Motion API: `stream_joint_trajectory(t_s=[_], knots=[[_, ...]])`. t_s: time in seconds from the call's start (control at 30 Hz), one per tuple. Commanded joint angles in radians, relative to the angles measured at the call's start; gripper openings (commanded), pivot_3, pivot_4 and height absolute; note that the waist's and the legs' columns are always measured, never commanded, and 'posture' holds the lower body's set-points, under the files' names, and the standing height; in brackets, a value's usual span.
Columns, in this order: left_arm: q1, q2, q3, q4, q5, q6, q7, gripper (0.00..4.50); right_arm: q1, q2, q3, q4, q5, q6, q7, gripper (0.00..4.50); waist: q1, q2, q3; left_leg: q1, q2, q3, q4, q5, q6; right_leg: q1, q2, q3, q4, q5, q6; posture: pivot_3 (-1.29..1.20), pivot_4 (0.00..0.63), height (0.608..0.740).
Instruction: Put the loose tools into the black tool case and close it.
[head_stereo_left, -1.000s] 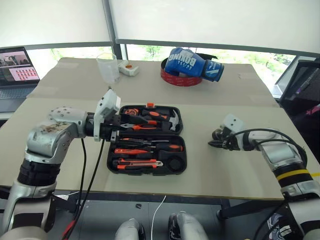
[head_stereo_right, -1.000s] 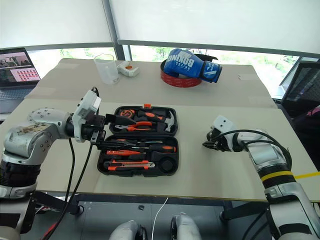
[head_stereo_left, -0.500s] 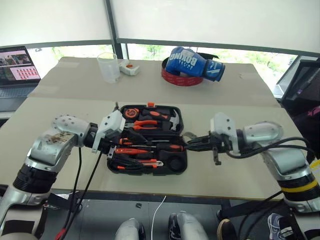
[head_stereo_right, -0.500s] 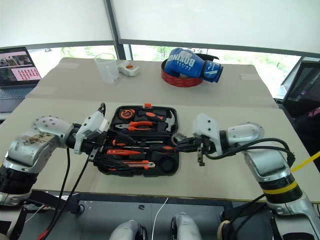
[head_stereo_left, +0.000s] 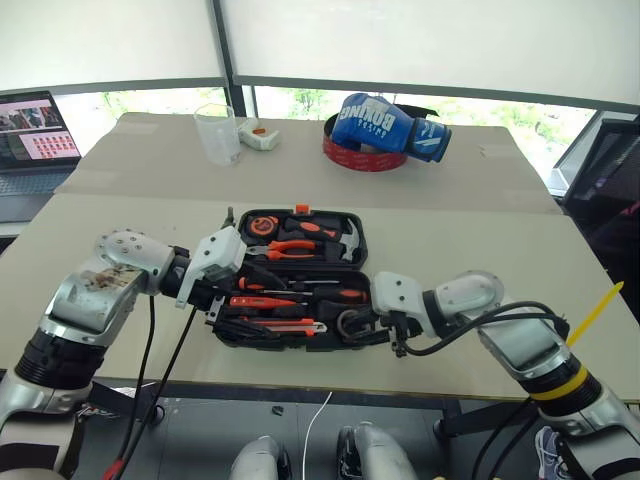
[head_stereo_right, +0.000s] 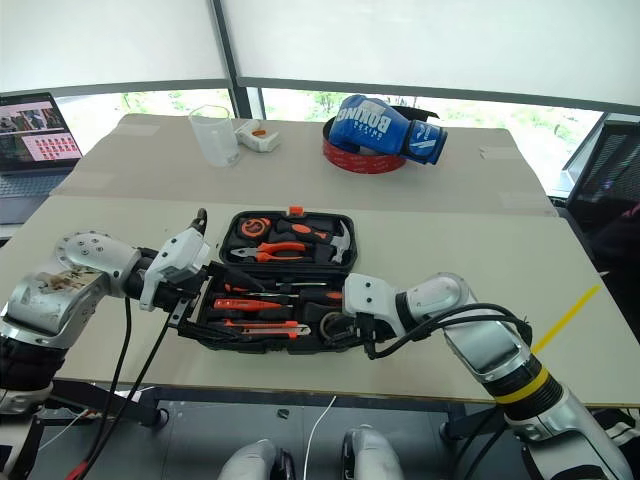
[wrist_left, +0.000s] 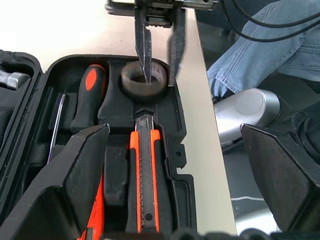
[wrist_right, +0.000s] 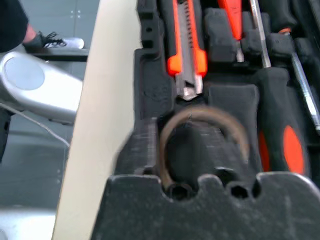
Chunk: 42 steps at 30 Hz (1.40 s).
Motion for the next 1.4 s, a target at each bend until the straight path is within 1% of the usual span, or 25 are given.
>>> stream_joint_trajectory(t_s=[0.03,0.13,0.23,0.27,0.3,0.33,0.37,0.4,0.43,0.5,0.53,0.6,0.63,0.7,0.73,0.8,1.0,1.1,1.2,1.4], knots=[[0.006,0.014,0.022,-0.030,0.007,-0.017,0.015,4.50,-0.008,-0.005,-0.034,-0.053,0.034,0.008,0.022,2.69,0.000,0.000,0.000,0.000,0.000,0.000,0.000,0.000,0.000,0.000,0.000,0.000,0.000,0.000,0.000,0.00,0.150,0.714],[0.029,0.024,0.036,-0.016,0.019,-0.021,0.037,4.50,-0.032,-0.005,-0.117,-0.070,0.123,0.092,0.020,2.69,0.000,0.000,0.000,0.000,0.000,0.000,0.000,0.000,0.000,0.000,0.000,0.000,0.000,0.000,0.000,0.00,0.150,0.714],[0.065,0.032,0.081,0.030,0.035,-0.026,0.090,4.50,-0.046,-0.018,-0.203,-0.041,0.161,0.134,-0.013,2.69,0.000,0.000,0.000,0.000,0.000,0.000,0.000,0.000,0.000,0.000,0.000,0.000,0.000,0.000,0.000,0.00,0.150,0.714],[0.086,0.033,0.112,0.052,0.036,-0.033,0.112,4.50,-0.046,-0.024,-0.238,-0.023,0.172,0.146,-0.027,2.30,0.000,0.000,0.000,0.000,0.000,0.000,0.000,0.000,0.000,0.000,0.000,0.000,0.000,0.000,0.000,0.00,0.150,0.714],[0.105,0.031,0.144,0.072,0.030,-0.035,0.132,4.50,-0.043,-0.031,-0.266,-0.005,0.174,0.149,-0.040,2.16,0.000,0.000,0.000,0.000,0.000,0.000,0.000,0.000,0.000,0.000,0.000,0.000,0.000,0.000,0.000,0.00,0.150,0.714],[0.133,0.038,0.178,0.102,0.022,-0.030,0.141,4.09,-0.034,-0.041,-0.287,0.021,0.162,0.131,-0.051,1.93,0.000,0.000,0.000,0.000,0.000,0.000,0.000,0.000,0.000,0.000,0.000,0.000,0.000,0.000,0.000,0.00,0.150,0.714],[0.160,0.044,0.205,0.131,0.021,-0.035,0.150,3.96,-0.021,-0.052,-0.297,0.045,0.139,0.093,-0.060,1.59,-0.001,0.000,0.000,0.000,0.000,0.000,-0.001,0.000,0.000,0.000,0.000,0.000,0.000,0.000,0.000,0.00,0.150,0.714],[0.191,0.050,0.229,0.161,0.032,-0.049,0.163,3.61,-0.007,-0.060,-0.301,0.076,0.110,0.053,-0.075,1.18,-0.001,0.000,0.000,0.000,0.000,0.000,-0.001,0.000,0.000,0.000,0.000,0.000,0.000,0.000,0.000,0.00,0.150,0.714],[0.216,0.052,0.246,0.184,0.043,-0.066,0.174,3.36,0.003,-0.065,-0.302,0.104,0.088,0.026,-0.088,0.94,-0.001,0.000,0.000,0.000,0.000,0.000,-0.001,0.000,0.000,0.000,-0.001,0.000,0.000,0.000,-0.001,0.00,0.150,0.714],[0.248,0.047,0.267,0.232,0.072,-0.107,0.215,2.54,0.022,-0.069,-0.297,0.156,0.055,-0.034,-0.097,0.17,-0.001,0.000,0.000,0.001,0.000,0.000,-0.002,0.000,0.000,0.000,-0.001,0.000,-0.001,-0.001,-0.001,0.00,0.150,0.714],[0.255,0.041,0.272,0.250,0.081,-0.125,0.230,2.23,0.027,-0.069,-0.292,0.178,0.040,-0.062,-0.098,0.00,-0.001,0.000,0.000,0.001,0.000,0.000,-0.002,0.000,0.000,0.000,-0.001,0.000,0.000,-0.001,-0.001,0.00,0.150,0.714],[0.258,0.025,0.275,0.285,0.097,-0.153,0.259,1.42,0.028,-0.059,-0.275,0.229,0.008,-0.117,-0.099,0.00,0.001,0.000,0.000,0.000,0.000,0.000,-0.002,0.000,0.000,-0.001,-0.001,-0.001,0.000,-0.001,-0.001,0.00,0.150,0.714],[0.259,0.020,0.271,0.295,0.104,-0.158,0.268,1.09,0.024,-0.051,-0.266,0.253,-0.006,-0.143,-0.100,0.00,0.002,0.000,0.000,0.000,0.000,0.000,-0.002,0.000,0.000,-0.001,-0.001,-0.001,0.000,-0.001,-0.001,0.00,0.150,0.714],[0.267,0.009,0.236,0.315,0.151,-0.212,0.285,0.35,0.008,-0.025,-0.240,0.302,-0.035,-0.198,-0.097,0.00,0.001,0.000,0.000,0.000,0.000,0.000,-0.002,0.000,0.000,-0.001,-0.002,-0.001,0.000,-0.001,-0.001,0.00,0.150,0.714],[0.264,-0.003,0.215,0.320,0.172,-0.236,0.292,0.11,-0.005,-0.009,-0.225,0.324,-0.047,-0.217,-0.096,0.00,0.001,0.000,0.000,0.000,0.000,0.000,-0.002,0.000,0.000,-0.001,-0.001,-0.001,0.000,-0.001,-0.001,0.00,0.150,0.714],[0.250,-0.024,0.192,0.323,0.189,-0.250,0.302,0.11,-0.023,0.011,-0.204,0.352,-0.067,-0.245,-0.088,0.00,-0.002,0.000,0.000,0.000,0.000,0.001,-0.002,0.000,0.000,-0.001,-0.001,-0.001,0.000,-0.001,-0.001,0.00,0.150,0.714],[0.194,-0.096,0.127,0.287,0.171,-0.209,0.276,0.11,-0.041,0.040,-0.144,0.371,-0.112,-0.327,-0.045,0.00,0.006,0.000,0.000,-0.001,0.000,0.002,-0.001,0.000,0.000,-0.001,-0.001,-0.001,0.000,-0.001,-0.001,0.00,0.150,0.714],[0.173,-0.120,0.098,0.282,0.179,-0.213,0.260,0.11,-0.011,0.036,-0.144,0.313,-0.084,-0.328,0.005,0.00,0.016,0.000,0.000,-0.001,0.000,0.003,-0.001,0.000,0.000,-0.001,-0.002,-0.001,0.000,-0.001,-0.001,0.00,0.150,0.714],[0.168,-0.128,0.083,0.258,0.166,-0.195,0.225,0.11,0.048,-0.007,-0.157,0.202,-0.045,-0.302,0.065,0.00,0.026,0.000,0.000,-0.001,0.000,0.002,-0.001,0.000,0.000,-0.001,-0.002,-0.001,0.000,-0.001,-0.001,0.00,0.150,0.714],[0.211,-0.096,0.052,0.183,0.172,-0.193,0.159,0.11,0.154,-0.063,-0.195,0.085,-0.040,-0.270,0.069,0.00,0.023,0.000,0.000,-0.002,0.000,0.002,-0.001,-0.001,0.001,-0.001,-0.002,-0.001,-0.001,-0.001,-0.001,0.00,0.150,0.714]])
